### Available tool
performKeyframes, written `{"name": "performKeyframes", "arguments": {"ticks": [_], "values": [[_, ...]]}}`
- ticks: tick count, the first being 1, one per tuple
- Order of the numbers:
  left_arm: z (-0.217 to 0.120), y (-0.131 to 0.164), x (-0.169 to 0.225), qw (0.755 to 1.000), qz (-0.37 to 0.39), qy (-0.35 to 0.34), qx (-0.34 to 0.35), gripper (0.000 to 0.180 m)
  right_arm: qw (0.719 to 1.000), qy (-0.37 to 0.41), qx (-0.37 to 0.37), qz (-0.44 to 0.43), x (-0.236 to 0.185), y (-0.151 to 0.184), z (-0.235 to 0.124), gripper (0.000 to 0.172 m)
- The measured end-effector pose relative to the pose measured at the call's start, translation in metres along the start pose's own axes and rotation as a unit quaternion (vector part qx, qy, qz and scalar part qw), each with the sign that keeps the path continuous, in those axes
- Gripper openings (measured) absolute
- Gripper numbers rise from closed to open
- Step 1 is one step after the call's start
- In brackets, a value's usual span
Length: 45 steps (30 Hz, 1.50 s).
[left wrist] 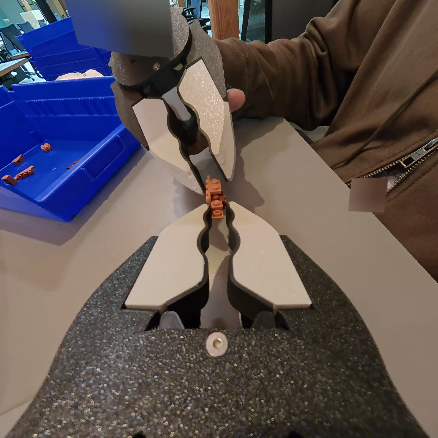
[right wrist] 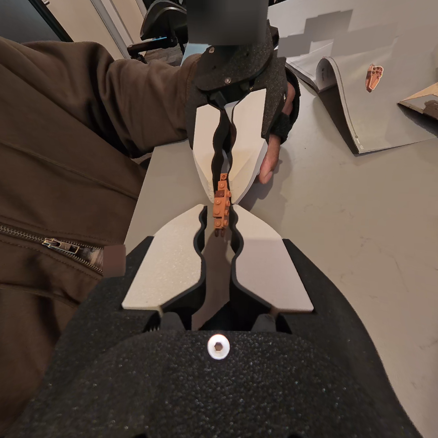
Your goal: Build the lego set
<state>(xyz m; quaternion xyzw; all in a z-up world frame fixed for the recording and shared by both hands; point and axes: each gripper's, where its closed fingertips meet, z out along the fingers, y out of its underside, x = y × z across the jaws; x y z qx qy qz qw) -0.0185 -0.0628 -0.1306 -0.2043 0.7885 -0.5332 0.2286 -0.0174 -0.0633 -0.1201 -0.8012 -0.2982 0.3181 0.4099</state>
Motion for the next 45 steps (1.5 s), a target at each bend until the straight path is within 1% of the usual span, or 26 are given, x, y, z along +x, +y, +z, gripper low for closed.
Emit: {"name": "performKeyframes", "arguments": {"ticks": [9, 14, 17, 20, 22, 25, 28, 31, 34, 37, 39, 42, 45], "values": [[-0.001, -0.004, 0.001, 1.0, 0.006, -0.001, 0.014, 0.011, 1.0, -0.003, 0.005, -0.011, -0.003, -0.003, 0.0, 0.019], [-0.002, -0.006, 0.001, 1.0, 0.008, 0.0, 0.021, 0.011, 0.999, 0.001, 0.009, -0.035, -0.006, -0.006, -0.001, 0.022], [-0.002, -0.007, 0.001, 1.0, 0.009, -0.001, 0.022, 0.011, 0.996, 0.027, 0.007, -0.08, -0.005, -0.007, -0.003, 0.029], [-0.003, -0.007, 0.0, 1.0, 0.007, -0.003, 0.023, 0.011, 0.984, 0.072, 0.0, -0.165, -0.004, -0.008, -0.01, 0.035], [-0.005, -0.008, 0.0, 1.0, 0.007, -0.005, 0.025, 0.011, 0.965, 0.115, -0.006, -0.237, -0.001, -0.008, -0.016, 0.037], [-0.007, -0.01, -0.001, 0.999, 0.005, -0.005, 0.031, 0.011, 0.926, 0.17, 0.012, -0.336, -0.003, -0.015, -0.024, 0.038], [-0.008, -0.012, -0.001, 0.999, 0.002, -0.003, 0.036, 0.011, 0.872, 0.218, 0.013, -0.438, -0.008, -0.021, -0.024, 0.037], [-0.009, -0.014, -0.001, 0.999, -0.001, -0.003, 0.042, 0.011, 0.82, 0.259, -0.019, -0.51, -0.007, -0.019, -0.019, 0.041], [-0.011, -0.016, -0.002, 0.999, -0.005, -0.005, 0.049, 0.011, 0.781, 0.286, -0.036, -0.554, -0.005, -0.017, -0.013, 0.044], [-0.012, -0.019, -0.003, 0.998, -0.011, -0.004, 0.057, 0.011, 0.749, 0.309, -0.035, -0.585, -0.005, -0.019, -0.008, 0.043], [-0.012, -0.02, -0.003, 0.998, -0.013, -0.004, 0.062, 0.011, 0.723, 0.334, -0.031, -0.604, -0.003, -0.024, -0.008, 0.042], [-0.013, -0.022, -0.003, 0.997, -0.018, -0.002, 0.07, 0.011, 0.702, 0.356, -0.022, -0.616, -0.002, -0.03, -0.008, 0.04], [-0.014, -0.024, -0.003, 0.997, -0.021, -0.001, 0.078, 0.011, 0.688, 0.369, -0.021, -0.625, -0.001, -0.031, -0.008, 0.04]]}}
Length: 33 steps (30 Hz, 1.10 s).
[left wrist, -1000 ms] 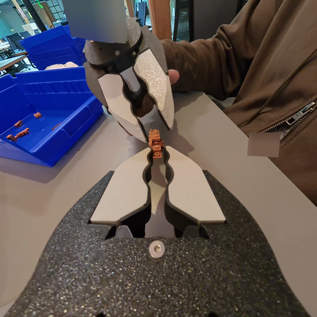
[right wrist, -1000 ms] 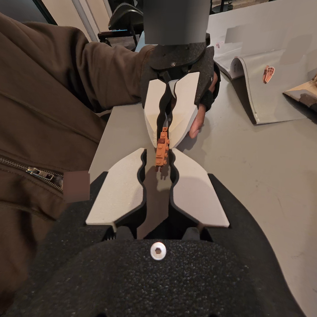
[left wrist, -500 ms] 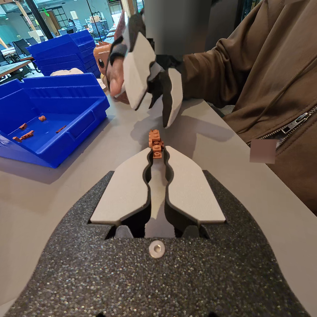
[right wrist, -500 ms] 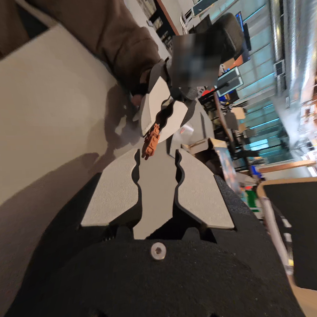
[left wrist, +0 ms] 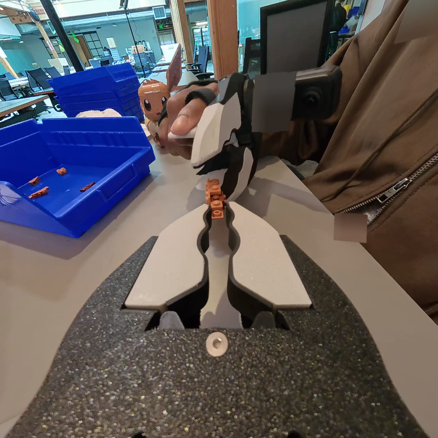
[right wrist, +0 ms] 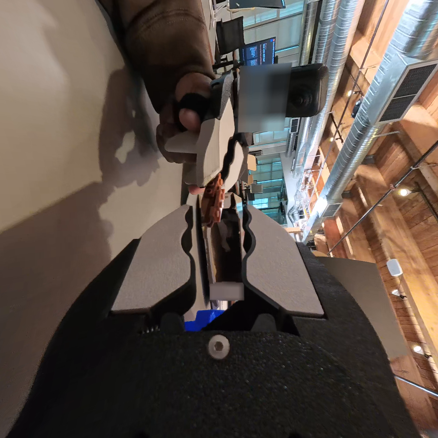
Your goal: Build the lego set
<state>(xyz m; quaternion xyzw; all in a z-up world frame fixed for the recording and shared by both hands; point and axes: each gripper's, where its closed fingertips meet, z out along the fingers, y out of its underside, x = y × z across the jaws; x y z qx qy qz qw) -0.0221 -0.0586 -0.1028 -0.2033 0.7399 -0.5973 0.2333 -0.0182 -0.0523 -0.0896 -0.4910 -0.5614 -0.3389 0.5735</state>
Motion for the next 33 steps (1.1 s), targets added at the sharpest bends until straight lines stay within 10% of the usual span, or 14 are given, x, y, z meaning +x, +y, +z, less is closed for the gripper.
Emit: {"name": "performKeyframes", "arguments": {"ticks": [33], "values": [[0.006, 0.004, -0.003, 1.0, -0.023, -0.004, -0.009, 0.012, 0.999, -0.042, -0.014, 0.026, -0.008, 0.006, 0.005, 0.014]]}}
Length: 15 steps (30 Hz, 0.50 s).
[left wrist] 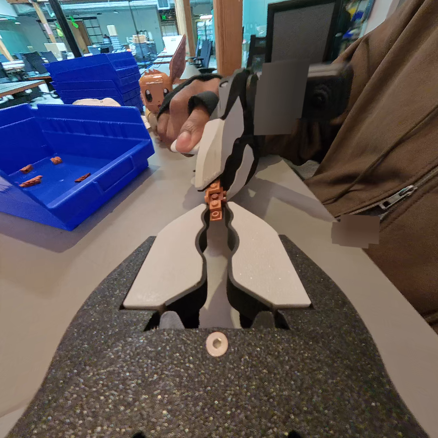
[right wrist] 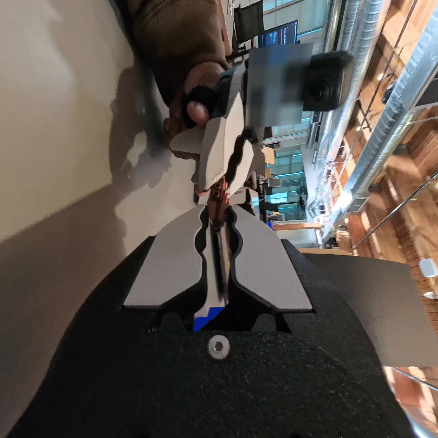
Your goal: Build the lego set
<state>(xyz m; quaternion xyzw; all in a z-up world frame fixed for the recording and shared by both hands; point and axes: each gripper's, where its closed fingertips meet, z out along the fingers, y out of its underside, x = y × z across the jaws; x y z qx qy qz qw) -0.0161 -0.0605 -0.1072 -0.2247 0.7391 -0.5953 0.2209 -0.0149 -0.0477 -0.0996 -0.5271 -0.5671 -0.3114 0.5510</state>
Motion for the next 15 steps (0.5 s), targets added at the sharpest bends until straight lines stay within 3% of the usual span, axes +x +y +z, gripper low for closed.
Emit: {"name": "performKeyframes", "arguments": {"ticks": [7, 15], "values": [[-0.01, 0.0, -0.02, 0.991, 0.089, -0.094, -0.027, 0.037, 0.993, -0.055, 0.001, 0.106, -0.007, 0.012, 0.001, 0.015], [0.001, 0.008, -0.015, 0.945, 0.286, -0.139, -0.081, 0.034, 0.986, -0.076, -0.012, 0.148, -0.011, 0.022, 0.004, 0.015]]}}
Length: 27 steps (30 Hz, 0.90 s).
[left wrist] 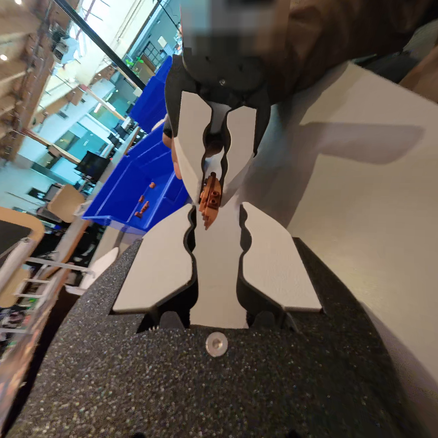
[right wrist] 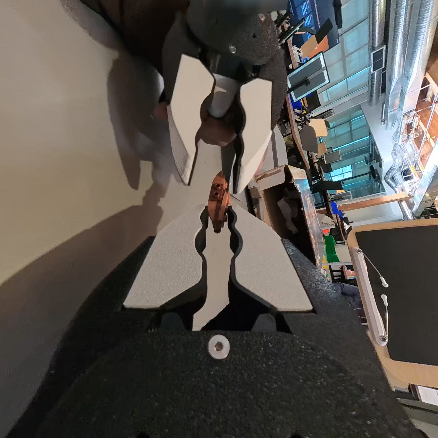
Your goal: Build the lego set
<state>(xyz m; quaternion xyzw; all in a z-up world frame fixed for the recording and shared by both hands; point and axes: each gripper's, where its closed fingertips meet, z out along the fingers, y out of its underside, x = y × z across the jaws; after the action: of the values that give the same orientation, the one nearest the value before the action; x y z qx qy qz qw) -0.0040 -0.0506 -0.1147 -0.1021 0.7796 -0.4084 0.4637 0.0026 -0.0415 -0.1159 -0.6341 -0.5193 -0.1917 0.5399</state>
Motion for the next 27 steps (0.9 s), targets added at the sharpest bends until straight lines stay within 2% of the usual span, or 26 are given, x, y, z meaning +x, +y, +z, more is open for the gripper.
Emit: {"name": "performKeyframes", "arguments": {"ticks": [9, 27], "values": [[0.0026, -0.0049, -0.0024, 0.994, 0.095, -0.04, -0.018, 0.017, 1.0, -0.011, 0.0, 0.002, -0.0041, -0.0021, 0.0033, 0.015], [0.0033, -0.0002, -0.0017, 0.99, 0.125, -0.048, -0.044, 0.013, 1.0, -0.015, -0.002, 0.004, -0.0044, -0.0011, 0.0042, 0.015]]}}
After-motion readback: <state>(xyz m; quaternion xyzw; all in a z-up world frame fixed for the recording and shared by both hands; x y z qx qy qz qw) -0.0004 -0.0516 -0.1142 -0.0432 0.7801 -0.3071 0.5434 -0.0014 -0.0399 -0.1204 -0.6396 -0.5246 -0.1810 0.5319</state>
